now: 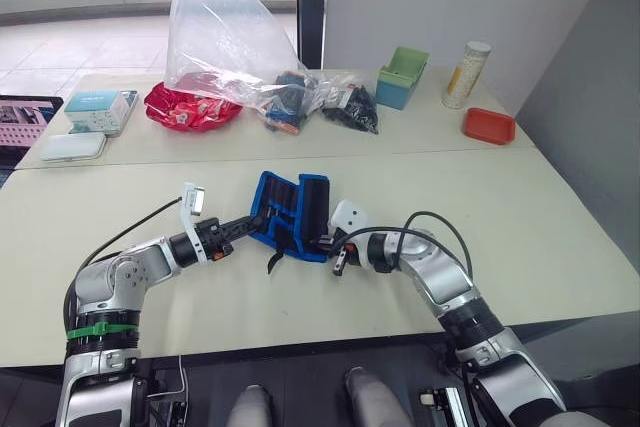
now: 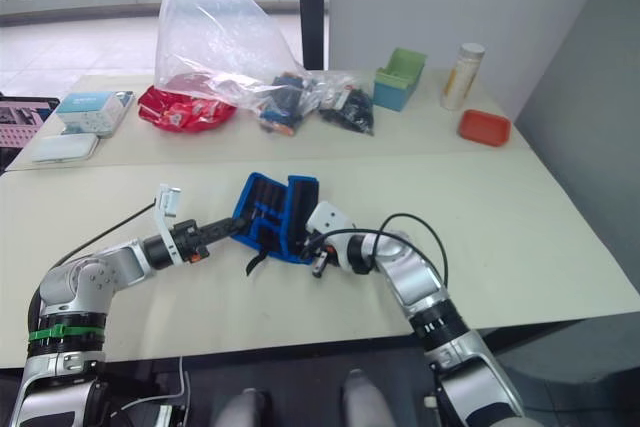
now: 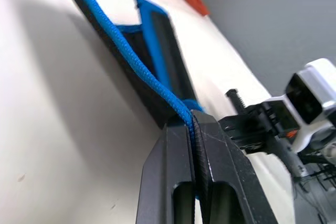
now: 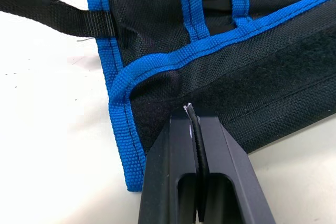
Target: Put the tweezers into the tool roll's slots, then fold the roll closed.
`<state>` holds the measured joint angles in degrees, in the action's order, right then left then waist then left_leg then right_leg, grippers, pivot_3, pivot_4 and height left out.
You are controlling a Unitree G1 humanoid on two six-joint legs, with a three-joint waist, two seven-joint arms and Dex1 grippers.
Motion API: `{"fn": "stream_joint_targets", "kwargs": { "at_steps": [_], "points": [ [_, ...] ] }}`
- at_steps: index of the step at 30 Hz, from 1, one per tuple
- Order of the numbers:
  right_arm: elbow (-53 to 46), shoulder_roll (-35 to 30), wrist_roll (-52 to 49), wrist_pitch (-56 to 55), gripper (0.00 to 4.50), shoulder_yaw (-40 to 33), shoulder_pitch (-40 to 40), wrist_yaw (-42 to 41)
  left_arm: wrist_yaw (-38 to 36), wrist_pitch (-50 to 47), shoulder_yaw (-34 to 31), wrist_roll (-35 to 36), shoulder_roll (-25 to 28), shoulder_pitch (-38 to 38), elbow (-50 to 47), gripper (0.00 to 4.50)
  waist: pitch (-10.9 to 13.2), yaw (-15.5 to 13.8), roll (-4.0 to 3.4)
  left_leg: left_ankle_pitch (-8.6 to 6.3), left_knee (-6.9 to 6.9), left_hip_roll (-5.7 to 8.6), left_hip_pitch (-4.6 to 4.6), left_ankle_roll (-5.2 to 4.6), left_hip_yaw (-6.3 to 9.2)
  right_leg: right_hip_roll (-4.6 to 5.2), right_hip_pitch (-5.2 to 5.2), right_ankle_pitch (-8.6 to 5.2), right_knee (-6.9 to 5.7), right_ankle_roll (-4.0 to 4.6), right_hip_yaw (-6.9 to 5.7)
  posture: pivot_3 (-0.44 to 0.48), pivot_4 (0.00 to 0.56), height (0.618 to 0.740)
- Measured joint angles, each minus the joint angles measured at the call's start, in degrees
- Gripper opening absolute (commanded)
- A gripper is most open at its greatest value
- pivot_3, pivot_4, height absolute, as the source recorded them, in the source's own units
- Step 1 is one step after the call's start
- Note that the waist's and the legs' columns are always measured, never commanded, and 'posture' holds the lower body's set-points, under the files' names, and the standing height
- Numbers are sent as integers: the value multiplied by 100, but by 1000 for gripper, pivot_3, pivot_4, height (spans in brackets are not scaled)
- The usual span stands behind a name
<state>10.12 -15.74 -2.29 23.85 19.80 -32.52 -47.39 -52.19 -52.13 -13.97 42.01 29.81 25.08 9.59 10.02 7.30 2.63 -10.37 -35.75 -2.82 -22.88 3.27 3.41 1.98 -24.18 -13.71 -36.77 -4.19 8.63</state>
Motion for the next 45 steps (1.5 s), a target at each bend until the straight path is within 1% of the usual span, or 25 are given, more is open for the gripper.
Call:
{"fn": "stream_joint_targets", "kwargs": {
  "at_steps": [5, 7, 11, 15, 20, 29, 34, 37, 40, 45],
  "points": [
    [5, 4, 0, 0, 0, 0, -1, -2, -104, 101, 752, -168, 68, -9, -1047, 18, 0, 0, 0, 0, 0, 0, 0, 0, -1, 0, 2, 0, 2, 0, 2, 0, 150, 733],
    [11, 16, 0, 1, 0, -1, -1, 4, -103, 204, 1100, -337, 51, -9, -1207, 18, 0, 2, 0, 0, 1, 0, 3, 0, -1, 0, 2, 0, 1, 0, 2, 0, 150, 733],
    [-13, 39, 0, 49, 0, -5, 5, 24, -95, 570, 1534, -751, -51, -8, -1048, 18, 0, 7, 0, 0, 1, 0, 3, 0, -1, -1, 1, 0, 2, 1, 2, 0, 150, 733],
    [-119, 48, 0, 146, 0, -16, 58, 89, -83, 890, 1765, -1101, -152, 145, -675, 18, 0, -8, 0, 0, -1, 0, 1, 0, -1, -1, 3, -1, 4, 1, 2, 0, 150, 733],
    [-321, 77, 0, 265, 0, -28, 185, 224, 71, 1115, 1954, -1504, -471, 489, -20, 18, 0, -19, 0, 0, -2, 1, 0, 0, -1, -1, 3, 0, 3, 0, 2, 0, 150, 733],
    [-720, 6, -95, 535, 0, -163, 390, 274, 27, 1539, 2320, -2041, -653, 683, 373, 18, -2, -71, -2, 0, -6, 3, 0, 0, 1, 0, 12, -1, 7, 1, 3, 0, 150, 733],
    [-902, -530, -543, 652, 0, -575, 530, -108, -10, 1704, 2446, -2183, -734, 709, 403, 18, -1, -174, -3, 0, -7, 7, -21, 0, 1, 2, 2, -1, 25, 0, 4, 0, 150, 733],
    [-851, -850, -812, 656, 0, -1088, 435, -243, -54, 1715, 2451, -2220, -711, 709, 398, 18, -1, -179, -4, 0, -3, 6, -28, 0, 2, 2, 5, 2, 52, -4, 4, 0, 150, 733],
    [-685, -733, -997, 548, 0, -1381, 123, -237, -95, 1728, 2468, -2288, -692, 738, 416, 18, -2, -170, -6, 0, -3, 6, -26, -1, 1, 2, 6, 4, 55, -8, 4, 0, 150, 733],
    [-364, -240, -1029, 276, 0, -1344, -419, -90, -123, 1855, 2556, -2395, -752, 801, 486, 18, -3, -191, -9, 0, -8, 6, -33, -1, 1, 3, 11, 8, 65, -14, 4, 0, 150, 733]
  ]
}}
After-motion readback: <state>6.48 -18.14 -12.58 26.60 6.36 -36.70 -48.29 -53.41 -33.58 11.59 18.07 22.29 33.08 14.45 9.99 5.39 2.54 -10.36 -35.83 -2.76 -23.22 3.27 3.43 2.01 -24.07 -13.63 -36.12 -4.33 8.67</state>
